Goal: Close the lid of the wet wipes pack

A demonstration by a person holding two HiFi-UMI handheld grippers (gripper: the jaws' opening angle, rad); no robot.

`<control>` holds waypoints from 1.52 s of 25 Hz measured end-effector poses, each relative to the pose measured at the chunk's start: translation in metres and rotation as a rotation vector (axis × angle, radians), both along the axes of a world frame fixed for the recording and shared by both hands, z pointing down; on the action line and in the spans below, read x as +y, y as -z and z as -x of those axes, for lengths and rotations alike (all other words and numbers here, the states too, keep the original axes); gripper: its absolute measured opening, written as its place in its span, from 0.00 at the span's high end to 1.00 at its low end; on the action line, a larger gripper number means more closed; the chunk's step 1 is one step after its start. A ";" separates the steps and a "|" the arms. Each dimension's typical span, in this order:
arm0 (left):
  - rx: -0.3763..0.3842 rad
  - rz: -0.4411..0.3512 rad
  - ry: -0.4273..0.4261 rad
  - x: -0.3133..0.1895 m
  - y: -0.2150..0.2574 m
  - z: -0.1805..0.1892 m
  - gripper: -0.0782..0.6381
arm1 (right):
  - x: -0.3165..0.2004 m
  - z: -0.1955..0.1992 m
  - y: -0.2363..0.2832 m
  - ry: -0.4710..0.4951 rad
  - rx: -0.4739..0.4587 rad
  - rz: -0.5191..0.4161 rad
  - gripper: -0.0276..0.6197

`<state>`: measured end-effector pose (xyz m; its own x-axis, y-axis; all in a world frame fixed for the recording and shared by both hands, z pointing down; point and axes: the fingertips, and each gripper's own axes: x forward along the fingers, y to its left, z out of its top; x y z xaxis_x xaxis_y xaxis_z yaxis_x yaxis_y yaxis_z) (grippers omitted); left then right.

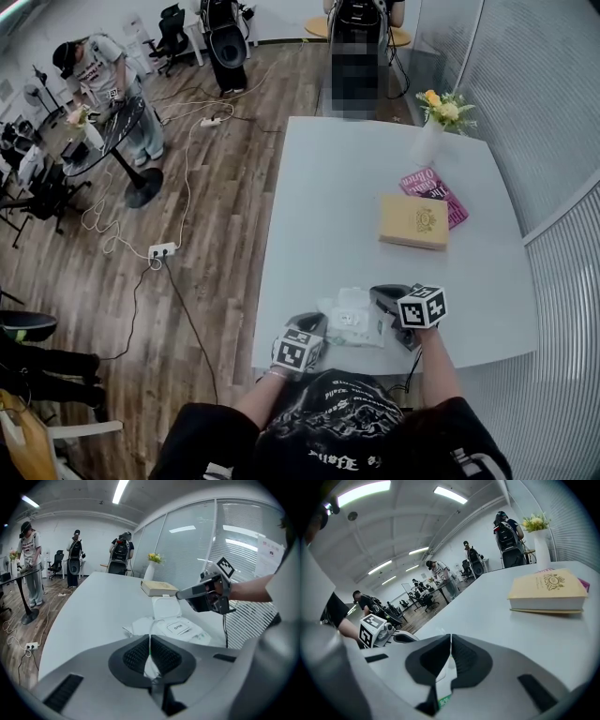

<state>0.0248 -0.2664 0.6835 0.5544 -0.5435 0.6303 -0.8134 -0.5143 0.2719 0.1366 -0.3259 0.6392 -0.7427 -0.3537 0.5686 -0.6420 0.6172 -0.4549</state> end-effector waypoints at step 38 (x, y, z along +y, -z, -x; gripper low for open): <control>0.010 -0.005 -0.004 0.003 -0.001 0.000 0.87 | 0.079 0.018 -0.002 0.180 -0.029 0.125 0.91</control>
